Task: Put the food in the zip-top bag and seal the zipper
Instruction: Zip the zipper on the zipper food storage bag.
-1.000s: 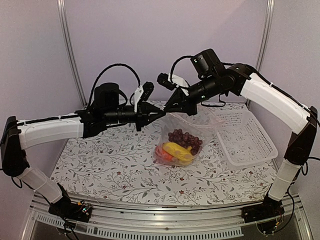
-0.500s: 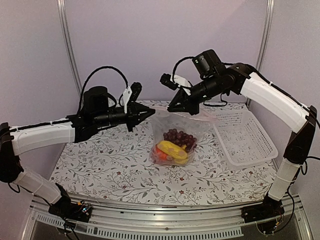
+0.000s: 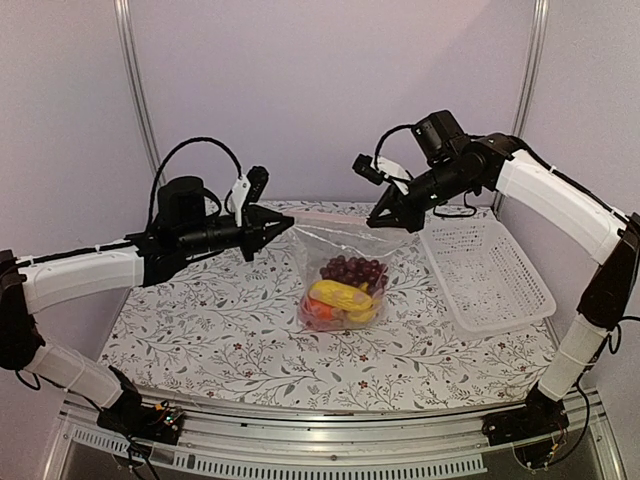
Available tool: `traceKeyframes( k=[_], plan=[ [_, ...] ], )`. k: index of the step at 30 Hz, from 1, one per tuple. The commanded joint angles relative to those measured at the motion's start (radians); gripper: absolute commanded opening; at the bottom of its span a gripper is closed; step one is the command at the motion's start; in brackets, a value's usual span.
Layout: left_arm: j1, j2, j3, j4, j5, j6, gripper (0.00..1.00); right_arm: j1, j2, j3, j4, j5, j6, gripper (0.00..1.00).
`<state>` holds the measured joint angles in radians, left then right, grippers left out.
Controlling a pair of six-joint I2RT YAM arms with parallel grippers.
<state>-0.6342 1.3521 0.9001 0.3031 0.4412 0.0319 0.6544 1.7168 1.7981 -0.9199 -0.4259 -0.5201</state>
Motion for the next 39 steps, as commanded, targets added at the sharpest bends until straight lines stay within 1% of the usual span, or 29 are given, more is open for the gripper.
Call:
traceKeyframes(
  k=[1, 19, 28, 39],
  plan=[
    [0.046, -0.033, -0.021, 0.022, -0.029, -0.009, 0.00, -0.061, -0.059, -0.042, -0.089, 0.048, -0.010, 0.00],
    [0.071, -0.053, -0.044, 0.022, -0.034, -0.011, 0.00, -0.138, -0.137, -0.157, -0.133, 0.062, -0.037, 0.00],
    [0.072, -0.053, -0.055, 0.033, -0.029, -0.018, 0.00, -0.147, -0.171, -0.195, -0.135, 0.053, -0.028, 0.00],
    [0.074, -0.053, -0.056, 0.034, -0.027, -0.020, 0.00, -0.147, -0.167, -0.204, -0.144, 0.032, -0.015, 0.00]
  ],
)
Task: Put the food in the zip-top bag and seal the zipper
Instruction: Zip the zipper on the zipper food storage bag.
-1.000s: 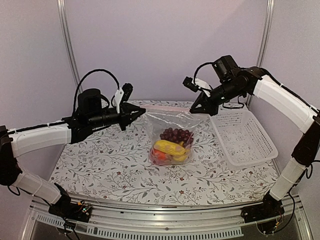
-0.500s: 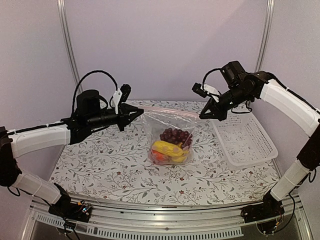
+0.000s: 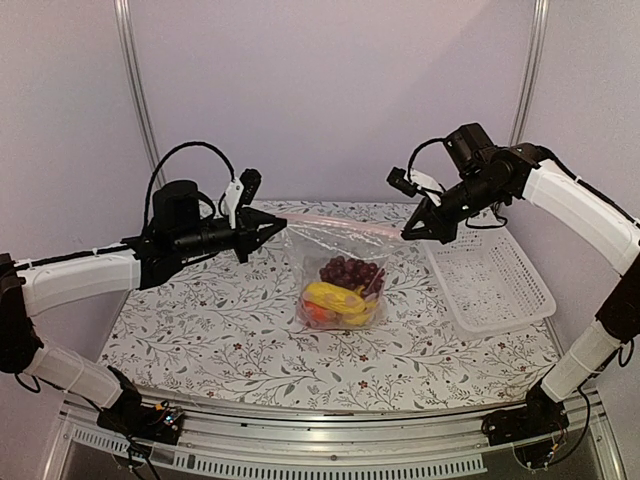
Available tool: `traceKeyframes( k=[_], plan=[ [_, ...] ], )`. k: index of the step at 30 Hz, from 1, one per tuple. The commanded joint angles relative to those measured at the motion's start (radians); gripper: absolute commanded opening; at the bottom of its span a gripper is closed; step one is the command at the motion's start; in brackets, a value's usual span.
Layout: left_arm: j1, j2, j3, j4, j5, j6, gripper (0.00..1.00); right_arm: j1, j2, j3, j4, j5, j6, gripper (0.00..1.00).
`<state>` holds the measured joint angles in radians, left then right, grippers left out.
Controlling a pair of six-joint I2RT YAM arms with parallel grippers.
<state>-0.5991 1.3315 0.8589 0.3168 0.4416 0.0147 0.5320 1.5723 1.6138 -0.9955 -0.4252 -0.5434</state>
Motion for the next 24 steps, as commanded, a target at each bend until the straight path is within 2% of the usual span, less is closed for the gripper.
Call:
traceKeyframes(
  k=[1, 11, 12, 15, 17, 19, 24],
  plan=[
    [0.038, -0.032, -0.015, 0.021, -0.028, -0.005, 0.00, -0.024, -0.025, -0.020, -0.069, 0.032, 0.007, 0.00],
    [0.038, -0.022, -0.015, 0.027, -0.026, -0.009, 0.00, -0.024, -0.023, -0.020, -0.069, 0.028, 0.012, 0.04],
    [0.038, -0.020, -0.014, 0.028, -0.024, -0.012, 0.00, -0.025, -0.022, -0.019, -0.068, 0.024, 0.013, 0.08],
    [0.039, 0.013, 0.003, 0.041, -0.003, -0.012, 0.00, -0.025, -0.016, 0.004, -0.067, -0.005, 0.021, 0.35],
    [0.039, 0.047, 0.028, 0.046, 0.014, -0.029, 0.00, -0.029, -0.008, 0.038, -0.070, -0.036, 0.026, 0.46],
    [0.039, 0.080, 0.055, 0.052, 0.026, -0.041, 0.00, -0.054, -0.005, 0.074, -0.073, -0.081, 0.027, 0.51],
    [0.039, 0.139, 0.104, 0.073, 0.038, -0.048, 0.00, -0.158, -0.015, 0.096, -0.062, -0.191, 0.034, 0.56]
  ],
)
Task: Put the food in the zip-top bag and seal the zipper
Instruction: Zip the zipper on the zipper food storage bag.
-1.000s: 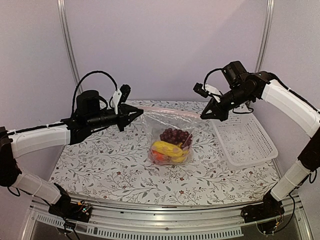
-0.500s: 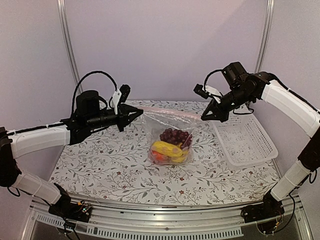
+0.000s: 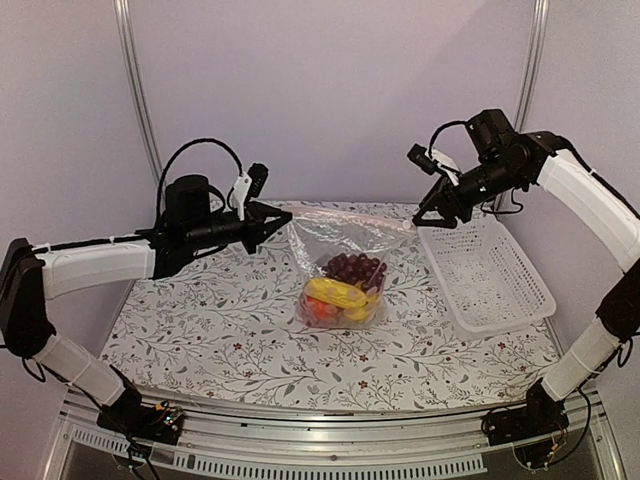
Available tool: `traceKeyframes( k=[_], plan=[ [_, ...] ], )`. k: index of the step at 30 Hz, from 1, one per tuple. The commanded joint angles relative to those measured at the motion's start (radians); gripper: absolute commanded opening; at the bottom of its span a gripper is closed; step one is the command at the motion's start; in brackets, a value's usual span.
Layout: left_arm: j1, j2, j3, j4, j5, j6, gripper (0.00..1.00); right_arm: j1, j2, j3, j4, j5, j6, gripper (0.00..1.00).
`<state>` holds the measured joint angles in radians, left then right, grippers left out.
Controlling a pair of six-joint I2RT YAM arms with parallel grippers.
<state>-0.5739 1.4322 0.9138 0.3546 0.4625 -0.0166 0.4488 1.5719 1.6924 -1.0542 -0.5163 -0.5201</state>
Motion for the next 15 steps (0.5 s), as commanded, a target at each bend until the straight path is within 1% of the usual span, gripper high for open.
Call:
traceKeyframes(
  k=[1, 9, 12, 15],
  plan=[
    [0.014, 0.050, 0.059, 0.035, 0.012, -0.017, 0.00, -0.092, -0.021, -0.004, 0.010, -0.110, 0.012, 0.56],
    [0.014, 0.131, 0.129, 0.040, -0.082, -0.052, 0.00, -0.207, -0.130, -0.273, 0.200, -0.172, 0.040, 0.59],
    [0.020, 0.178, 0.195, 0.026, -0.111, -0.043, 0.00, -0.243, -0.168, -0.346, 0.241, -0.170, 0.045, 0.61],
    [0.036, 0.260, 0.299, 0.009, -0.118, -0.039, 0.00, -0.272, -0.176, -0.390, 0.274, -0.170, 0.050, 0.61]
  ],
)
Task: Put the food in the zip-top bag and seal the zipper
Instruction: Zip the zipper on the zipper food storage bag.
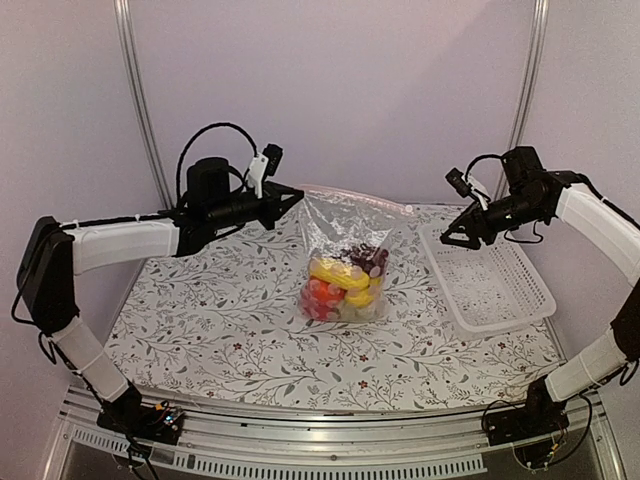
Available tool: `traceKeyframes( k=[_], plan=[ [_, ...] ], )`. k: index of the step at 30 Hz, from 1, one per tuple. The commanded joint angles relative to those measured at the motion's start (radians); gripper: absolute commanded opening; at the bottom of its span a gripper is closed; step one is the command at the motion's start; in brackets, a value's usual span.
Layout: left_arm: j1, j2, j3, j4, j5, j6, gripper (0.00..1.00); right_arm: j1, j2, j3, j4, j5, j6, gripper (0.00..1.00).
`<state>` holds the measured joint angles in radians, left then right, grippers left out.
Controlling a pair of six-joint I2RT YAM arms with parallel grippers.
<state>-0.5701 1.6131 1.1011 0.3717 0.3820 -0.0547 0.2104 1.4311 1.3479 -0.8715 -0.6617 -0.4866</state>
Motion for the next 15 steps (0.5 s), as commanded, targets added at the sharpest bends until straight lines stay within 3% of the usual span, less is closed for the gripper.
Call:
traceKeyframes(
  k=[1, 10, 15],
  plan=[
    [0.041, 0.108, 0.150, -0.007, -0.028, -0.007, 0.00, -0.038, -0.033, -0.053, 0.099, -0.026, 0.020, 0.61],
    [0.088, 0.350, 0.620, -0.032, 0.064, -0.052, 0.00, -0.049, 0.009, -0.018, 0.114, -0.004, 0.031, 0.62],
    [0.085, 0.300, 0.555, 0.019, 0.062, -0.073, 0.00, -0.049, 0.000, -0.031, 0.116, -0.001, 0.030, 0.63]
  ],
)
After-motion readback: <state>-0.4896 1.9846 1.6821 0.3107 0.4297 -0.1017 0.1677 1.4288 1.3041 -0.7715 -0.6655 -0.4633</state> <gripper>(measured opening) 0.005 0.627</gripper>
